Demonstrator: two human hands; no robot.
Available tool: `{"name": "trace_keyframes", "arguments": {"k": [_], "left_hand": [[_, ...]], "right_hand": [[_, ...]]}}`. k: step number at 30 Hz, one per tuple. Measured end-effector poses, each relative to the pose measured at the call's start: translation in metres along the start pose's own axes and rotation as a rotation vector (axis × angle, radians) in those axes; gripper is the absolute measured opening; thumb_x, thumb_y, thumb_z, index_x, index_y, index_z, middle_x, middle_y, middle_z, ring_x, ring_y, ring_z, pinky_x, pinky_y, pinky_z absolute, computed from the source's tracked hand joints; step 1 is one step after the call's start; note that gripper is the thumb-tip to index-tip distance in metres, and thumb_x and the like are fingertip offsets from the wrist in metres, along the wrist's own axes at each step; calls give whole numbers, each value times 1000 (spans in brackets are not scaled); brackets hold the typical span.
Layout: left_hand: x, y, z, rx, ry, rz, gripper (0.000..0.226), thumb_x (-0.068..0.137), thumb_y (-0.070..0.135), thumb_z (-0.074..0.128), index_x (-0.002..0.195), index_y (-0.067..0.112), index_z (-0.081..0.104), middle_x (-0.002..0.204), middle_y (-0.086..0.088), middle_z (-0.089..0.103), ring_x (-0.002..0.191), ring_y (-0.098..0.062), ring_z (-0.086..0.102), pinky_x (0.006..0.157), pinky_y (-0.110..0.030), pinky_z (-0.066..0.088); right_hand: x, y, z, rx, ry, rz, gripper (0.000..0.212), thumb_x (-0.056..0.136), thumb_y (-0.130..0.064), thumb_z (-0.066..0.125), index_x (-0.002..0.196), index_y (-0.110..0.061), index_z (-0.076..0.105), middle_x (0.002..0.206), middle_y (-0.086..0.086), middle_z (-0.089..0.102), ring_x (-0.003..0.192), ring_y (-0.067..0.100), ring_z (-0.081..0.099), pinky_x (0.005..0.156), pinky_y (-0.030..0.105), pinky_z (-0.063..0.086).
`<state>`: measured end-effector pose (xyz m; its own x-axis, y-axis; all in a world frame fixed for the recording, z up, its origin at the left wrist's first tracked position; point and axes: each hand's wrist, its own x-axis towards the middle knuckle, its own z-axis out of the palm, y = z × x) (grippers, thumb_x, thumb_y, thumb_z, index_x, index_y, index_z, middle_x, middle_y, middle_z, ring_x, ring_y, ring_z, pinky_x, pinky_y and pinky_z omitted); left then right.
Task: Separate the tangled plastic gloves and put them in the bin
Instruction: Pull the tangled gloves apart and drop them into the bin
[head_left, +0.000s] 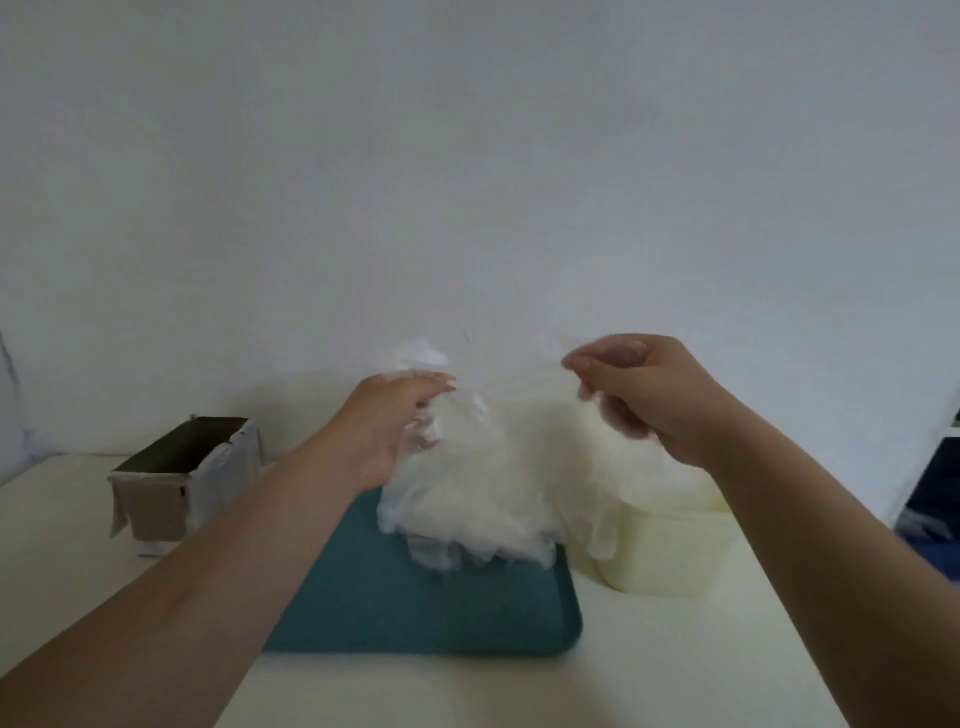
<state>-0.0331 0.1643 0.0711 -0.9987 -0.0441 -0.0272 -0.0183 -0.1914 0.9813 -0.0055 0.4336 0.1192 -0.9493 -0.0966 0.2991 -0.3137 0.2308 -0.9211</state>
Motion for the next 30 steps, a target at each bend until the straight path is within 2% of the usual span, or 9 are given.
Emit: {"name": "trace_keyframes", "arguments": {"k": [5, 10, 16, 21, 24, 26, 28, 29, 30], "left_hand": [[11, 9, 46, 26, -204, 5, 14, 106, 11, 58, 106, 9, 72, 109, -9, 79, 107, -29, 74, 100, -52, 56], [19, 30, 55, 9, -323, 66, 17, 110, 6, 47, 111, 6, 63, 123, -22, 74, 109, -37, 75, 87, -48, 64], [4, 67, 55, -79, -521, 136, 18, 104, 8, 49, 111, 14, 65, 131, -13, 72, 103, -31, 77, 71, -37, 65], [18, 74, 84, -124, -649, 74, 24, 100, 8, 50, 115, 16, 67, 119, -11, 75, 82, -21, 78, 56, -30, 62], [39, 63, 124, -71, -725, 18, 19, 105, 3, 47, 113, 13, 61, 102, -8, 68, 72, -19, 74, 53, -27, 59], [57, 44, 152, 82, -713, -10, 16, 107, 2, 50, 112, 12, 61, 107, -11, 70, 84, -23, 76, 63, -33, 63], [74, 22, 178, 218, -661, -60, 21, 106, -2, 49, 106, 11, 66, 113, -16, 73, 94, -26, 75, 79, -41, 64], [79, 12, 188, 273, -612, -88, 23, 105, -5, 49, 103, 9, 68, 110, -17, 75, 90, -25, 76, 78, -40, 63], [85, 3, 196, 317, -555, -115, 25, 104, -7, 49, 98, 9, 68, 103, -16, 76, 81, -22, 77, 70, -35, 63]], "right_hand": [[13, -4, -46, -144, 70, 48, 16, 91, -26, 77, 94, -10, 80, 68, 5, 64, 47, 14, 36, 43, 20, 23], [30, 6, -91, -477, 70, 62, 17, 88, -37, 80, 84, -20, 79, 62, -2, 69, 51, 12, 45, 49, 23, 33], [58, 56, -97, -669, 58, 72, 8, 88, -27, 78, 81, -23, 79, 62, -9, 70, 54, 6, 61, 61, 22, 49], [72, 82, -89, -674, 70, 91, 46, 93, -13, 67, 52, -34, 62, 56, -15, 59, 63, 10, 51, 66, 29, 45], [74, 91, -91, -756, 43, 136, 29, 102, -27, 56, 73, -27, 56, 82, -1, 60, 81, 24, 57, 79, 36, 51], [77, 96, -96, -690, 75, 164, 28, 103, -20, 52, 76, -27, 53, 95, 5, 60, 94, 29, 59, 89, 41, 53], [77, 100, -107, -709, 128, 76, 21, 95, -12, 61, 79, -27, 61, 88, -2, 62, 84, 30, 60, 75, 31, 49], [73, 97, -113, -726, 149, 41, 12, 91, -17, 69, 93, -28, 67, 90, -7, 63, 81, 23, 61, 71, 26, 46], [70, 94, -119, -738, 185, 29, 25, 89, -22, 76, 110, -32, 67, 98, -8, 63, 83, 17, 62, 74, 22, 43]]}}
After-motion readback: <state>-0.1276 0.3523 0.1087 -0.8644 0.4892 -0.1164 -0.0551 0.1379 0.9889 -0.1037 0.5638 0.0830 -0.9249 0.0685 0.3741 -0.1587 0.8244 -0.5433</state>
